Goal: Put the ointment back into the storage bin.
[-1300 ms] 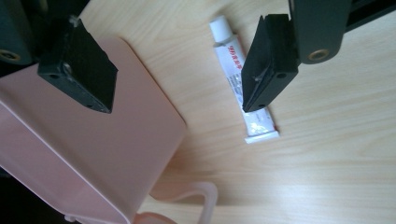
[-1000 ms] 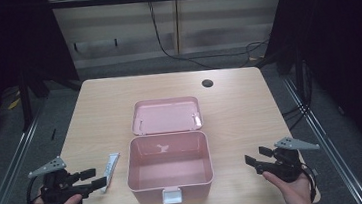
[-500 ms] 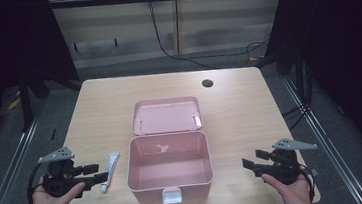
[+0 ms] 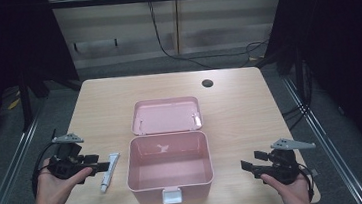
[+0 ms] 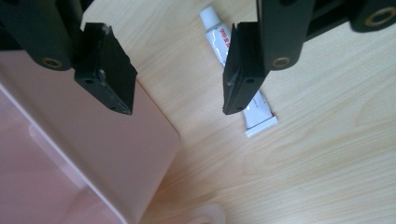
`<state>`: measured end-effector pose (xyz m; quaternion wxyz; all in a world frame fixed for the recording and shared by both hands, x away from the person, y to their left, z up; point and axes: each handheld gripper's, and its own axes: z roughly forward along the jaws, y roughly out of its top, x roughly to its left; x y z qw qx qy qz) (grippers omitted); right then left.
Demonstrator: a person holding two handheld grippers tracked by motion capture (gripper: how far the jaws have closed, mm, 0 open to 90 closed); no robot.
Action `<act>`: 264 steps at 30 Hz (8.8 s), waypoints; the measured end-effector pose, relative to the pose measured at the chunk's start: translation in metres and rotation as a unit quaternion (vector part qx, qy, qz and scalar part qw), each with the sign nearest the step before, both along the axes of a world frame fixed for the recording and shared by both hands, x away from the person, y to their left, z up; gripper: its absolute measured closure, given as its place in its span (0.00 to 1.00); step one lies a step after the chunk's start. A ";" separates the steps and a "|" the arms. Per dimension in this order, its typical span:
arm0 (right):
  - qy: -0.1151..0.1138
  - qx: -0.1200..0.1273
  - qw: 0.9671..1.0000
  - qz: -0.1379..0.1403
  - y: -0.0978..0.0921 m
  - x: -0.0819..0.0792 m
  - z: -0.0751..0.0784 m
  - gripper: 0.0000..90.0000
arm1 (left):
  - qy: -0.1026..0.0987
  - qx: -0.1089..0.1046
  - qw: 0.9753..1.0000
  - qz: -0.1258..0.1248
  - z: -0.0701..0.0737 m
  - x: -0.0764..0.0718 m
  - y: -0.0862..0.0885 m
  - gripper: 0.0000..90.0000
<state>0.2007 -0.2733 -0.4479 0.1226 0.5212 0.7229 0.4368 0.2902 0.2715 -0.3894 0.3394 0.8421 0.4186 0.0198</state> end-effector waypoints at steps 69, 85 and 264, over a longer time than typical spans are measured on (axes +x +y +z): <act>0.017 -0.014 1.000 0.018 0.005 0.002 -0.003 0.29 | 0.145 0.191 0.971 -0.018 -0.076 0.053 -0.033 0.78; 0.022 -0.016 0.999 0.020 0.006 0.003 -0.004 0.28 | 0.138 0.209 0.967 -0.038 -0.075 0.053 -0.037 0.79; 0.035 -0.010 0.999 0.018 0.006 0.004 -0.004 0.23 | 0.077 0.155 0.927 -0.333 0.074 0.010 -0.177 0.79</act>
